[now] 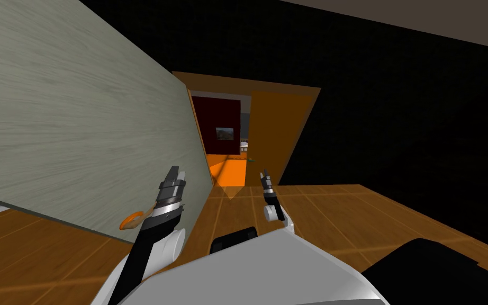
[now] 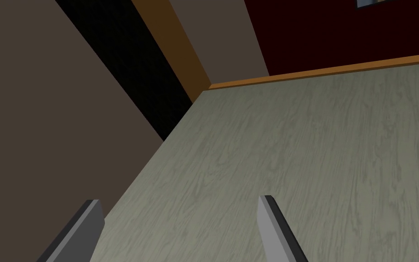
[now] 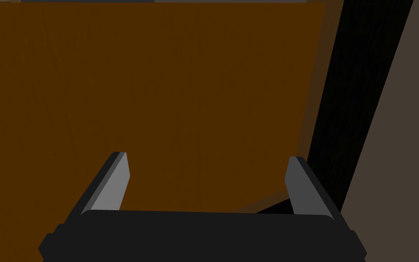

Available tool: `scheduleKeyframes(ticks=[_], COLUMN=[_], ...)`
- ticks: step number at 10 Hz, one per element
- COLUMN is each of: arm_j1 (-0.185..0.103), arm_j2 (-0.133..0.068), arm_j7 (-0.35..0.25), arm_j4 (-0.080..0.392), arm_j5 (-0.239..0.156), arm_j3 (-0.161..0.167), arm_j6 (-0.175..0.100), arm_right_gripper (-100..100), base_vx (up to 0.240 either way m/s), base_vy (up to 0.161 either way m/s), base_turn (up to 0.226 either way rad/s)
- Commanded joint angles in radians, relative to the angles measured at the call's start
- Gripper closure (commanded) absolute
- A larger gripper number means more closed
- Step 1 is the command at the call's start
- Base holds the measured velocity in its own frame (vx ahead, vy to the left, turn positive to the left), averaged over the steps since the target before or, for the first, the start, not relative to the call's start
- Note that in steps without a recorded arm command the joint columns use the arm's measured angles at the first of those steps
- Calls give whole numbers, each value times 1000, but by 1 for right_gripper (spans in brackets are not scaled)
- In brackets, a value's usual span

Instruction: Pull the door open

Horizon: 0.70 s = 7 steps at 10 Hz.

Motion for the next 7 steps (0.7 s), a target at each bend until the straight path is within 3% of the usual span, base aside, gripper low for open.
scheduleKeyframes(ticks=[1,7], arm_j1=[-17,-95], arm_j2=[-5,-28], arm_j7=[1,-1], arm_j4=[50,255], arm_j5=[-14,-67], arm_j3=[2,2], arm_j6=[-8,-37], arm_right_gripper=[-100,-100], base_vx=[90,101], base_vy=[-9,-14], base_turn=[52,46])
